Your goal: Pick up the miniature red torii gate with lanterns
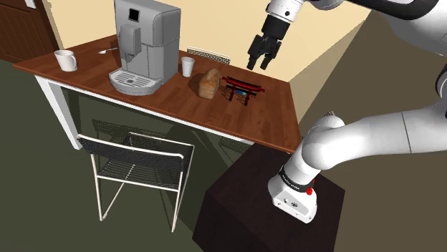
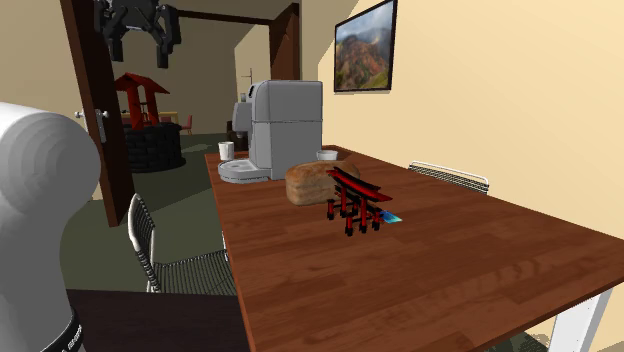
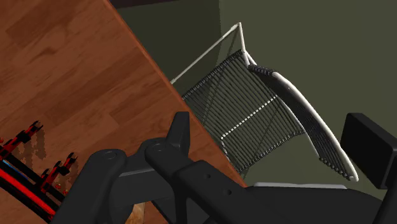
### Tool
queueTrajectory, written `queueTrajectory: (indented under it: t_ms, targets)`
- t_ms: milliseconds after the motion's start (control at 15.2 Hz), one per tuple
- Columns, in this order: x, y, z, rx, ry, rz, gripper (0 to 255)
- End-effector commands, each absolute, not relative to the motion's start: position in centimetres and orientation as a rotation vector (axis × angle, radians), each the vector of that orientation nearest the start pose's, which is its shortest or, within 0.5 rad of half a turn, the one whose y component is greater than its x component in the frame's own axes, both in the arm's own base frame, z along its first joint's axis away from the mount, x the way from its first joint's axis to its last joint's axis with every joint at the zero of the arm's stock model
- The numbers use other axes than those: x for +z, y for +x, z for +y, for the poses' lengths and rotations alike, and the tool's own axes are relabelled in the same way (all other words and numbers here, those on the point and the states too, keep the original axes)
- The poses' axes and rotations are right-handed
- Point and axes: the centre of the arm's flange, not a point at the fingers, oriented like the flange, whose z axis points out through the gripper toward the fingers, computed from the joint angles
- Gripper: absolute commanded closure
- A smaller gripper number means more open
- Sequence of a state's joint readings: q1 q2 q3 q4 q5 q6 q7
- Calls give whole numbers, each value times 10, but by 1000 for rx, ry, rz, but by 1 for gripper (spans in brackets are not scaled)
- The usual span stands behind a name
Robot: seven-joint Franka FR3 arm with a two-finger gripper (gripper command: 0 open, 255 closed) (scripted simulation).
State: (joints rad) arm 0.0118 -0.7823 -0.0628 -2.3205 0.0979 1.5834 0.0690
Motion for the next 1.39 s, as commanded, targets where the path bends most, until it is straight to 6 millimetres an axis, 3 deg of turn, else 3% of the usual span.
queueTrajectory:
  t_ms: [0,660,1320]
  targets:
    - [608,310,-12,-62,-2994,153,0]
    - [543,346,-120,-36,-3013,-40,0]
    - [480,396,-224,-9,-3021,-234,0]
